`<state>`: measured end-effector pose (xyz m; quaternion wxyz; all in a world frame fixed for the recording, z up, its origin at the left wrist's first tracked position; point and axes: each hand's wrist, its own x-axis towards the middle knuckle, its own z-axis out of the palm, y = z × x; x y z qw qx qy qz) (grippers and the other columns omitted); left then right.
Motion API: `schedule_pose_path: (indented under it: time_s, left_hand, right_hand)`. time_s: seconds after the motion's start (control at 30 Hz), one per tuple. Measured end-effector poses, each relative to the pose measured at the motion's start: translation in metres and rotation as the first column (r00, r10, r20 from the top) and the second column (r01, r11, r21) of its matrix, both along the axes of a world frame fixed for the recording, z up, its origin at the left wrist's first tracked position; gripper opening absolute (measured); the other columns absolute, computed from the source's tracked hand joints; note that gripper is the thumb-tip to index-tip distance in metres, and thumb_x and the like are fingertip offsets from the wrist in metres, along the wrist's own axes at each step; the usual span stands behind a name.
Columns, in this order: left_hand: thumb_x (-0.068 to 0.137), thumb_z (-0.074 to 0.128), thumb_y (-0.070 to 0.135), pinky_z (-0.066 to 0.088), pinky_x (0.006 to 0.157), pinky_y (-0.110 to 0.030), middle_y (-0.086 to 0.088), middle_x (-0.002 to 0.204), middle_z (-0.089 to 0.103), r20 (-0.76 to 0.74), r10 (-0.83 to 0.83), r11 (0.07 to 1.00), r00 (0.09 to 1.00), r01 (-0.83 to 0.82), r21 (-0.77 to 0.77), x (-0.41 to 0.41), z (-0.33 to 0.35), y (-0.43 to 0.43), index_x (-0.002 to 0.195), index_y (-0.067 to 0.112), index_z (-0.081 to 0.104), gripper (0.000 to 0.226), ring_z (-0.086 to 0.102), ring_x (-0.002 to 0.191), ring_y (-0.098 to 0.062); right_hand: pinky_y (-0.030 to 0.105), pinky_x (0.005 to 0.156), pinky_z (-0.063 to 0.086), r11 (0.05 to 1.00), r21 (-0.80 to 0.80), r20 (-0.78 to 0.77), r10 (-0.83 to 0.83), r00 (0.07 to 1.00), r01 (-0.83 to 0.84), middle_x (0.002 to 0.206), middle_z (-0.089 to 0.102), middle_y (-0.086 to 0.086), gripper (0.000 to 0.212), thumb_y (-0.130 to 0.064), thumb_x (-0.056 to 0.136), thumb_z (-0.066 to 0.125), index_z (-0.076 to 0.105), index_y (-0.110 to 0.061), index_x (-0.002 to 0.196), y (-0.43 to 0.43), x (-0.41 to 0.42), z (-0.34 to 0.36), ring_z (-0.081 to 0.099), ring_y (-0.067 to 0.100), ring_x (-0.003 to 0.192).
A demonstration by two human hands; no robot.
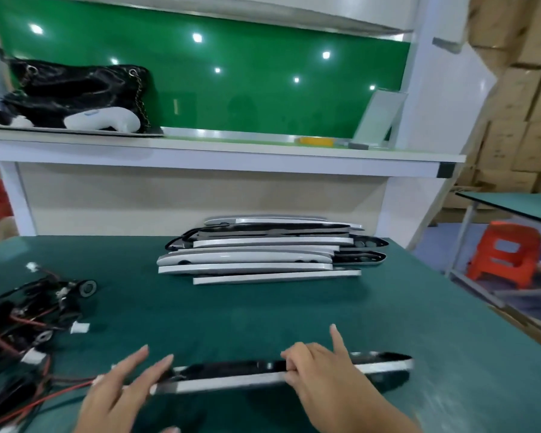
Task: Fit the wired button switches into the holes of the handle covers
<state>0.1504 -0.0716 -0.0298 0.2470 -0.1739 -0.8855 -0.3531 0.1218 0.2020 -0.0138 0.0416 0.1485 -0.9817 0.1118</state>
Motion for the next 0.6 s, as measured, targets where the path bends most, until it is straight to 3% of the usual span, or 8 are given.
schedule_pose_path:
  time_s: [0.03, 0.1, 0.17, 0.27, 0.33, 0.4, 0.47, 0.6]
  left_hand:
    - [0.079, 0.034, 0.079, 0.022, 0.098, -0.002, 0.023, 0.117, 0.055, -0.006, -0.064, 0.995, 0.998, 0.063, -0.077, -0.005, 0.007, -0.006, 0.116, 0.051, 0.056, 0.051, 0.044, 0.102, 0.016]
    - [0.069, 0.052, 0.073, 0.025, 0.095, -0.003, 0.042, 0.101, 0.057, 0.101, -0.063, 0.985, 0.993, 0.078, -0.153, -0.005, 0.014, -0.004, 0.102, 0.072, 0.053, 0.033, 0.038, 0.106, 0.029]
    - [0.068, 0.065, 0.066, 0.035, 0.083, -0.004, 0.059, 0.09, 0.046, 0.182, 0.01, 0.991, 0.983, 0.014, -0.132, -0.003, 0.017, -0.007, 0.099, 0.088, 0.029, 0.052, 0.047, 0.096, 0.026]
    - [0.067, 0.066, 0.067, 0.037, 0.075, -0.01, 0.042, 0.09, 0.049, 0.248, 0.039, 0.984, 0.968, 0.005, -0.176, -0.001, 0.02, -0.004, 0.099, 0.072, 0.038, 0.043, 0.055, 0.089, 0.009]
    - [0.063, 0.067, 0.064, 0.039, 0.074, -0.015, 0.033, 0.087, 0.055, 0.317, 0.045, 0.996, 0.947, -0.018, -0.087, 0.003, 0.028, -0.004, 0.09, 0.062, 0.052, 0.031, 0.057, 0.085, 0.004]
    - [0.069, 0.074, 0.051, 0.039, 0.067, -0.012, 0.024, 0.08, 0.063, 0.347, 0.071, 0.997, 0.935, -0.063, -0.035, -0.004, 0.027, -0.01, 0.083, 0.049, 0.062, 0.018, 0.059, 0.08, 0.003]
    - [0.077, 0.074, 0.041, 0.041, 0.061, -0.014, 0.02, 0.075, 0.067, 0.363, 0.143, 0.989, 0.921, -0.141, -0.032, -0.006, 0.032, -0.009, 0.077, 0.042, 0.066, 0.008, 0.061, 0.073, 0.002]
    - [0.083, 0.07, 0.033, 0.044, 0.066, -0.022, 0.021, 0.077, 0.067, 0.264, 0.255, 0.96, 0.93, -0.211, -0.183, -0.022, 0.033, -0.03, 0.076, 0.04, 0.065, 0.011, 0.062, 0.077, -0.003]
  right_hand:
    - [0.036, 0.111, -0.017, 1.0, 0.008, -0.011, 0.013, 1.0, -0.013, 0.108, 0.059, -0.008, 0.014, -0.036, 0.1, 0.029, 0.032, -0.025, 0.091, 0.0, 0.013, 0.005, 0.05, 0.011, 0.104]
    - [0.031, 0.114, -0.009, 1.0, 0.012, -0.006, 0.021, 1.0, -0.021, 0.081, 0.056, -0.009, 0.013, -0.035, 0.099, 0.027, 0.03, -0.025, 0.091, 0.004, 0.037, 0.013, 0.05, 0.013, 0.081]
    - [0.031, 0.116, -0.001, 1.0, 0.013, -0.012, 0.011, 1.0, -0.011, 0.069, 0.049, -0.009, 0.011, -0.033, 0.099, 0.025, 0.029, -0.027, 0.09, 0.01, 0.05, 0.016, 0.047, 0.016, 0.071]
    - [0.035, 0.115, 0.008, 1.0, 0.008, -0.077, -0.02, 0.997, 0.021, 0.082, 0.053, -0.013, 0.016, -0.046, 0.096, 0.027, 0.036, -0.033, 0.097, 0.019, 0.051, 0.012, 0.049, 0.012, 0.085]
    - [0.041, 0.114, 0.011, 0.997, 0.048, -0.049, -0.05, 0.998, 0.053, 0.107, 0.052, -0.018, 0.046, -0.07, 0.085, 0.028, 0.04, -0.039, 0.117, 0.027, 0.047, 0.006, 0.045, 0.007, 0.106]
    - [0.045, 0.114, 0.01, 0.994, 0.104, 0.048, -0.039, 0.998, 0.034, 0.131, 0.041, -0.019, 0.085, -0.087, 0.064, 0.031, 0.028, -0.044, 0.137, 0.036, 0.042, -0.002, 0.034, 0.006, 0.124]
    - [0.038, 0.11, 0.016, 0.994, 0.108, 0.095, -0.007, 0.995, -0.003, 0.135, 0.038, -0.018, 0.1, -0.091, 0.055, 0.04, 0.021, -0.045, 0.142, 0.04, 0.037, -0.008, 0.031, 0.007, 0.126]
    - [0.028, 0.093, 0.031, 0.994, 0.111, 0.02, -0.02, 1.0, 0.018, 0.123, 0.048, -0.017, 0.096, -0.09, 0.057, 0.043, 0.032, -0.041, 0.139, 0.042, 0.03, -0.013, 0.04, 0.007, 0.114]
